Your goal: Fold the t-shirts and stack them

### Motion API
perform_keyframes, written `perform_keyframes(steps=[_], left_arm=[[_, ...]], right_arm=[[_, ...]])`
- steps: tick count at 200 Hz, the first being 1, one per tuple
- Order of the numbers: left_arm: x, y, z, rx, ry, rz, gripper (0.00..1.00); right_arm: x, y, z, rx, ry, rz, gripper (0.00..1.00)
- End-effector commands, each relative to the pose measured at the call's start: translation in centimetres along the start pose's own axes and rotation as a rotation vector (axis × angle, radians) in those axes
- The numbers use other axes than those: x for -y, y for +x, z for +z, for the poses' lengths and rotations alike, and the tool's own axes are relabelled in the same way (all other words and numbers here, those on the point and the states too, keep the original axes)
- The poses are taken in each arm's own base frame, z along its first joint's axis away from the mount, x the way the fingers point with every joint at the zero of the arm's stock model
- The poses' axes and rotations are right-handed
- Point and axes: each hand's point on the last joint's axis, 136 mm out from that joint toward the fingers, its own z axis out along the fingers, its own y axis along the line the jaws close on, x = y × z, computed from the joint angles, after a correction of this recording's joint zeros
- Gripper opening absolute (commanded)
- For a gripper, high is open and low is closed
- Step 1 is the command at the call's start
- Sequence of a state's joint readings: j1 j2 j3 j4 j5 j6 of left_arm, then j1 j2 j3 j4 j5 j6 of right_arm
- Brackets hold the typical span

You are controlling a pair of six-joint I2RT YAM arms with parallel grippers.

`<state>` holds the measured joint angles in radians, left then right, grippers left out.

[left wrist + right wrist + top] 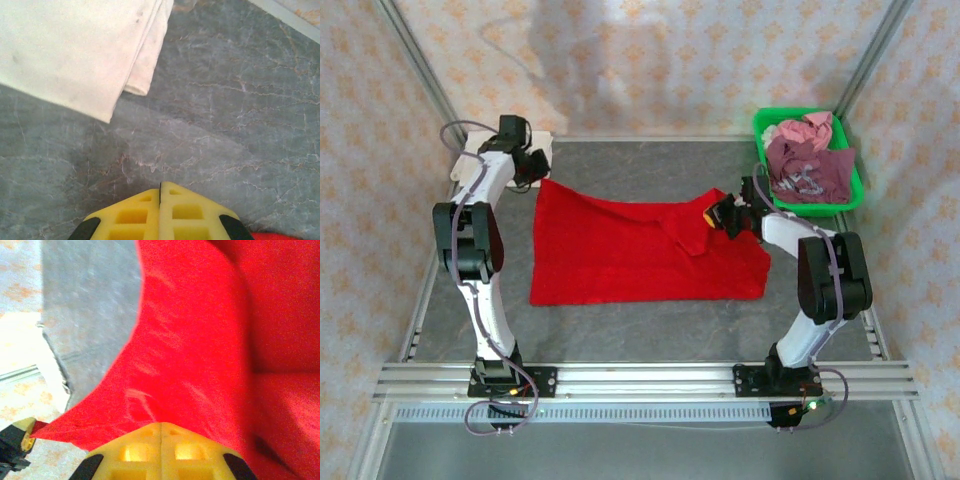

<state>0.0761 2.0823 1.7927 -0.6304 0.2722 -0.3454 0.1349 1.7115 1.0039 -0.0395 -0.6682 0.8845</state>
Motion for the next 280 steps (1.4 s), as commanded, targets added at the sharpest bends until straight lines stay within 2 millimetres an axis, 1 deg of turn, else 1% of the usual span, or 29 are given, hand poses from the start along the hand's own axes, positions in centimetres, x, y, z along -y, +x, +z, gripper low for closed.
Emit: perform_keyframes(steps=[1, 23, 47, 54, 66, 78, 86, 95, 114, 141, 153, 166, 190, 217, 234, 249, 267, 280], left_arm=[[-0.8, 0.2, 0.5, -0.009, -0.113, 0.125, 0.03], [-1.0, -0.2, 1.4, 0.003, -0.136, 0.151, 0.04], [-1.9, -0.2, 2.2, 0.0, -0.199, 0.177, 0.04], [-2.3, -0.1, 2.3, 0.0, -0.218, 0.183, 0.04], [-2.7, -0.1, 2.3, 0.015, -0.254, 0.206, 0.04], [-2.7, 0.1, 2.3, 0.034, -0.272, 0.244, 0.03], [-2.6, 0.2, 2.2, 0.044, -0.282, 0.268, 0.03], [-2.3, 0.6, 2.2, 0.044, -0.289, 0.294, 0.03], [-2.2, 1.5, 2.2, 0.056, -0.32, 0.345, 0.02], [-2.4, 2.6, 2.6, 0.049, -0.351, 0.375, 0.01], [-2.2, 3.2, 2.7, 0.052, -0.351, 0.386, 0.01], [-2.0, 3.8, 2.7, 0.061, -0.356, 0.404, 0.0], [-2.2, 4.2, 2.0, 0.103, -0.389, 0.417, 0.0], [-3.1, 4.2, 1.2, 0.136, -0.429, 0.411, 0.0], [-3.4, 4.2, 1.1, 0.133, -0.448, 0.422, 0.0], [-3.4, 4.2, 1.2, 0.127, -0.45, 0.425, 0.0], [-3.3, 4.1, 1.3, 0.125, -0.454, 0.418, 0.0], [-3.4, 4.0, 1.3, 0.128, -0.454, 0.414, 0.0]], right_arm=[[-3.1, -1.5, -1.7, 0.07, -0.032, -0.047, 0.0], [-4.9, -2.8, -2.1, 0.098, -0.062, -0.045, 0.0], [-6.0, -4.0, -2.3, 0.121, -0.068, -0.048, 0.0], [-6.0, -4.1, -2.2, 0.123, -0.06, -0.051, 0.0], [-5.3, -4.1, -2.0, 0.123, -0.038, -0.048, 0.0], [-4.0, -3.7, -1.7, 0.115, -0.014, -0.039, 0.0], [-3.1, -3.2, -1.7, 0.108, 0.007, -0.039, 0.05], [-1.9, -2.5, -1.6, 0.093, 0.041, -0.039, 0.14], [0.3, -0.8, -1.7, 0.051, 0.087, -0.038, 0.21], [3.4, 1.9, -2.0, -0.017, 0.171, -0.044, 0.28], [4.4, 3.0, -2.2, -0.039, 0.2, -0.048, 0.33], [5.3, 4.0, -2.3, -0.06, 0.214, -0.037, 0.34], [5.9, 5.5, -2.1, -0.083, 0.208, -0.014, 0.4], [6.4, 6.3, -1.6, -0.086, 0.206, 0.011, 0.41], [6.3, 6.3, -0.9, -0.077, 0.186, 0.022, 0.43], [5.9, 6.3, -0.2, -0.078, 0.166, 0.029, 0.46], [5.3, 6.1, 0.6, -0.058, 0.131, 0.037, 0.46], [5.1, 5.7, 1.0, -0.031, 0.111, 0.048, 0.42]])
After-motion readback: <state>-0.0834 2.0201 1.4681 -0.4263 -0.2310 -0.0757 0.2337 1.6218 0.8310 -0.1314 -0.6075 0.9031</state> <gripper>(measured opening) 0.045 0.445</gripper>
